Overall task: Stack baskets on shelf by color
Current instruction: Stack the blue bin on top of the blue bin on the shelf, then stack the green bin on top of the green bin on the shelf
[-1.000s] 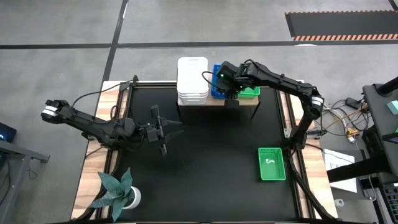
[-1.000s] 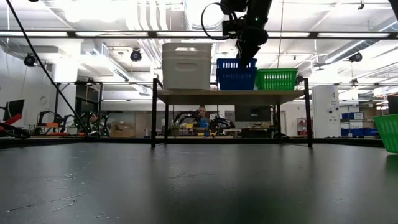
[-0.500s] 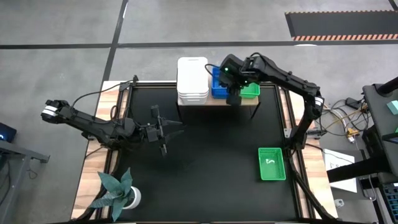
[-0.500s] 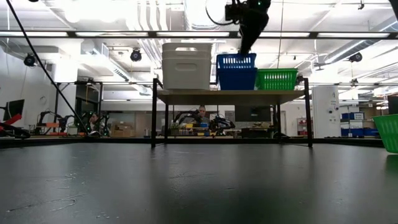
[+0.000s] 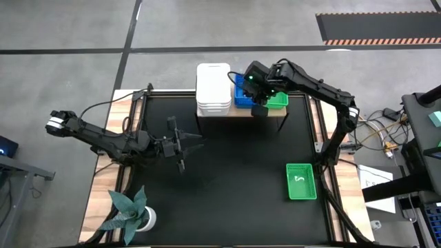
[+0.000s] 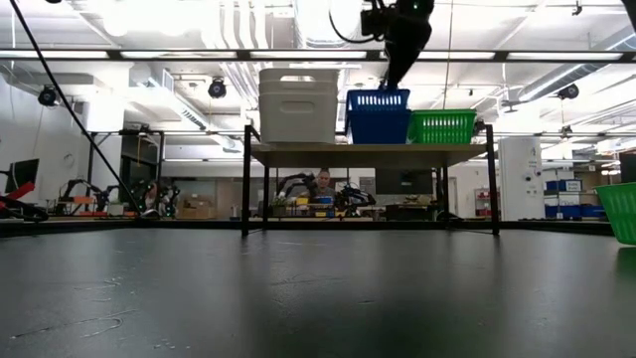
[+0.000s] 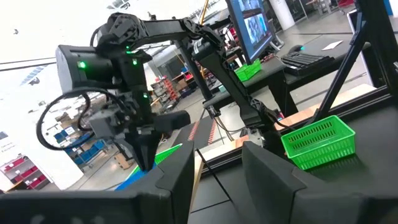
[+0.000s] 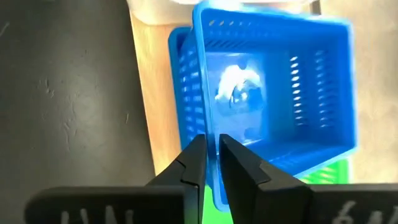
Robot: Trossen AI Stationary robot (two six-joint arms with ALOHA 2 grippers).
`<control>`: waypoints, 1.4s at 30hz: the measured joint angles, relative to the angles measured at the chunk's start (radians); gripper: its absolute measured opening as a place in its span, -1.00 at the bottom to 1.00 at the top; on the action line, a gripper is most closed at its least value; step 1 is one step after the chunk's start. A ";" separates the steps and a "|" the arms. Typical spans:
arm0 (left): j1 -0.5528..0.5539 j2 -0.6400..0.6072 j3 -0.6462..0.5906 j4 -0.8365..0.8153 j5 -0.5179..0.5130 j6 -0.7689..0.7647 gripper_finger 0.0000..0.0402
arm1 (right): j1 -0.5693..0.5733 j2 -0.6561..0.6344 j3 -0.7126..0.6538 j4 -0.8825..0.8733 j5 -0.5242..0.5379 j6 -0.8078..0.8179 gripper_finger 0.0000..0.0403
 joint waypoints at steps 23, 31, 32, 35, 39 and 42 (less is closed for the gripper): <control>0.000 0.000 0.000 0.000 0.000 0.000 -0.40 | 0.037 -0.070 -0.060 -0.017 -0.002 0.137 -0.50; 0.000 0.000 0.000 0.000 0.000 0.005 -0.40 | 0.204 -0.149 -0.151 -0.016 -0.084 0.273 -0.73; 0.000 0.000 0.000 0.000 0.000 0.011 -0.40 | 0.228 -0.159 -0.169 -0.017 -0.097 0.299 -0.76; 0.000 0.000 0.000 0.000 0.000 0.021 -0.40 | 0.302 -0.181 -0.227 -0.017 -0.144 0.377 -0.84; 0.000 0.000 0.000 0.002 0.000 0.021 -0.40 | 0.399 -0.213 -0.320 -0.015 -0.165 0.482 -0.92; 0.000 0.000 0.000 0.017 0.000 0.021 -0.40 | 0.462 -0.234 -0.402 -0.016 -0.198 0.525 -0.95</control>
